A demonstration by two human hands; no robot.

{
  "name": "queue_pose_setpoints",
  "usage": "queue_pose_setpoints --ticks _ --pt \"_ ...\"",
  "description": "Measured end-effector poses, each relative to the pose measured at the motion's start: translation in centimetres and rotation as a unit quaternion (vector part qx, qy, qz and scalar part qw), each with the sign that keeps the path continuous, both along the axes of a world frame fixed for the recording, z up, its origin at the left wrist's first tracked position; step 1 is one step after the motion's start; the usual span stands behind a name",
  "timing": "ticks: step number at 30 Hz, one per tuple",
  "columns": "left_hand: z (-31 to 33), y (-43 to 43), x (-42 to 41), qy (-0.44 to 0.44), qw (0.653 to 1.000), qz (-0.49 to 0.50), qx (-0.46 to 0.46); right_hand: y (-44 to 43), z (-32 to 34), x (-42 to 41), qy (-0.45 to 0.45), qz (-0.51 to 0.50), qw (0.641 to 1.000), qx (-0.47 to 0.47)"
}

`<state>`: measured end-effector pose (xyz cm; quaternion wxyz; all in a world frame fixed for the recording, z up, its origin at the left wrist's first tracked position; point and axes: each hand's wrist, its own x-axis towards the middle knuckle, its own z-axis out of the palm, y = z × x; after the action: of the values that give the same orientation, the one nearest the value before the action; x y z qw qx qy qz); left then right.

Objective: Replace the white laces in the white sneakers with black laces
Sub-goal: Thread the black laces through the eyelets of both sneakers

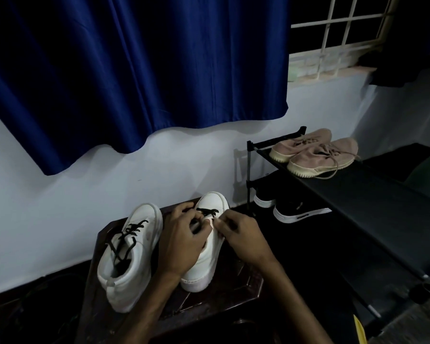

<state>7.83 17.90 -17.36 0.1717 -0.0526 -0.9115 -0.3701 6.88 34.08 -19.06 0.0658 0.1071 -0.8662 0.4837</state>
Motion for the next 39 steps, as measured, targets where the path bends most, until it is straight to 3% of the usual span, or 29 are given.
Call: queue_pose_setpoints --ticks 2,6,8,11,13,15,19,22,25,27,29,32,34,37,39 --pt "0.0 0.0 0.1 0.003 1.0 0.011 -0.017 2.2 0.0 1.1 -0.066 0.052 0.996 -0.029" --pt "0.1 0.3 0.3 0.014 0.998 0.055 -0.033 7.7 1.3 3.3 -0.224 0.169 0.95 0.137" --pt "0.1 0.3 0.4 0.014 0.996 0.074 -0.051 8.4 1.7 3.1 -0.271 0.177 0.925 0.199" --pt "0.1 0.3 0.6 0.012 0.997 0.065 -0.037 6.4 2.1 1.4 -0.18 0.06 0.93 0.316" --pt "0.1 0.4 0.6 0.016 0.997 0.064 -0.036 4.0 2.4 0.2 -0.08 -0.005 0.967 0.242" --pt "0.1 0.4 0.6 0.018 0.997 0.064 -0.04 1.5 2.7 -0.5 -0.043 0.01 0.989 0.14" --pt "0.1 0.4 0.6 0.021 0.997 0.065 -0.036 -0.9 1.4 -0.5 -0.009 0.006 0.991 0.132" --pt "0.1 0.5 0.6 0.018 0.996 0.074 -0.036 1.8 1.2 0.5 -0.06 0.021 0.98 0.186" --pt "0.1 0.5 0.7 0.025 0.995 0.08 -0.046 6.0 2.5 2.1 -0.217 0.114 0.919 0.31" --pt "0.2 0.5 0.6 0.031 0.995 0.084 -0.049 7.3 3.1 2.3 -0.262 0.14 0.898 0.324" --pt "0.1 0.6 0.6 0.034 0.995 0.084 -0.047 6.6 3.3 1.6 -0.214 0.107 0.924 0.298" --pt "0.1 0.7 0.8 0.037 0.995 0.081 -0.044 2.9 3.2 0.1 -0.086 0.018 0.984 0.158" --pt "0.1 0.7 1.0 0.035 0.996 0.077 -0.041 0.4 2.8 -0.5 -0.051 0.007 0.993 0.103" --pt "0.3 0.8 1.1 0.029 0.995 0.085 -0.035 -0.8 1.9 -0.4 -0.024 -0.027 0.994 0.104" --pt "0.3 0.7 1.1 0.024 0.994 0.096 -0.034 0.9 1.7 0.3 -0.049 -0.041 0.982 0.177"
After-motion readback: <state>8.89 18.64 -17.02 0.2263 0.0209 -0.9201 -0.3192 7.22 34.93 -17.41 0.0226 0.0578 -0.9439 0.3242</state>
